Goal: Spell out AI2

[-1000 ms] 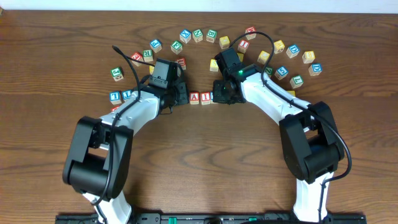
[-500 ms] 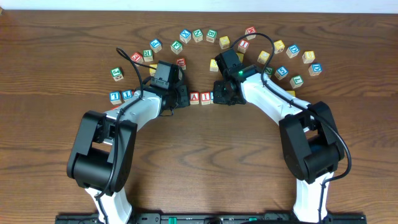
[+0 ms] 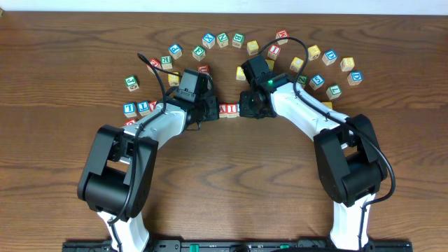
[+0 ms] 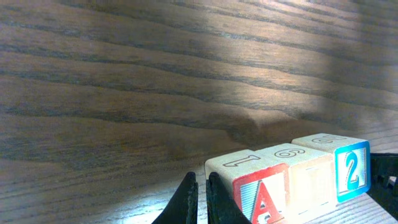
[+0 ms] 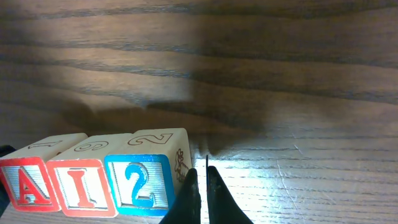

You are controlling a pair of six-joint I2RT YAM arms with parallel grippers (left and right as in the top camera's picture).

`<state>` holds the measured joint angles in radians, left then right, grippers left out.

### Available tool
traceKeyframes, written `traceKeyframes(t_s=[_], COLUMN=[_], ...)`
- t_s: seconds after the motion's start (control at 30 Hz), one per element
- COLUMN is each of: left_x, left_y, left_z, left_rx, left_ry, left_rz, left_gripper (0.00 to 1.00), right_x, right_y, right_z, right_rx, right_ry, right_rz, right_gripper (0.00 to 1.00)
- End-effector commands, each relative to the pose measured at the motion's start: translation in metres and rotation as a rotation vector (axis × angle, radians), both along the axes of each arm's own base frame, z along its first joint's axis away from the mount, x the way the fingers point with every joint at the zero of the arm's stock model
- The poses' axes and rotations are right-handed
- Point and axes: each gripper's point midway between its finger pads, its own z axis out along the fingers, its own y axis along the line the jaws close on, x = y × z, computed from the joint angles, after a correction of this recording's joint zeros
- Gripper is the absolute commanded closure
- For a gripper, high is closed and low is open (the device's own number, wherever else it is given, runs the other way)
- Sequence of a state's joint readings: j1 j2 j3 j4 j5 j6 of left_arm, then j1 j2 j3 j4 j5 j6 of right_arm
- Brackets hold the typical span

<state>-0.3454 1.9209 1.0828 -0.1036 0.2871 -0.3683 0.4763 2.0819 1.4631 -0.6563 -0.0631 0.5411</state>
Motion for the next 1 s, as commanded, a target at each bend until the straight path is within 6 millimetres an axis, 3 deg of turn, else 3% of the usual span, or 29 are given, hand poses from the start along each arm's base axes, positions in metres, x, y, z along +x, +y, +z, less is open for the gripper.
traceKeyframes(t_s=[0.0,0.3,0.97], left_x=[-0.001,-0.006,-0.006], left_y=[-0.006,-0.03,-0.031], left_z=[0.0,0.004,-0.005], left_rx=[-0.005,-0.003,0.0], left_ry=[-0.005,-0.052,-0.041], left_rz=[-0.022,-0.104,-0.107], left_gripper=[0.92,0.93,0.92], right_x=[-0.004,-0.004,0.008], right_y=[0.003,0.002,-0.021], right_z=[-0.002,-0.002,-0.002], right_rx=[0.0,-0.001,-0.039], right_ry=[0.006,0.007,-0.014], right_rz=[-0.003,-0.003,-0.056], right_gripper=[0.99,0.99,0.99])
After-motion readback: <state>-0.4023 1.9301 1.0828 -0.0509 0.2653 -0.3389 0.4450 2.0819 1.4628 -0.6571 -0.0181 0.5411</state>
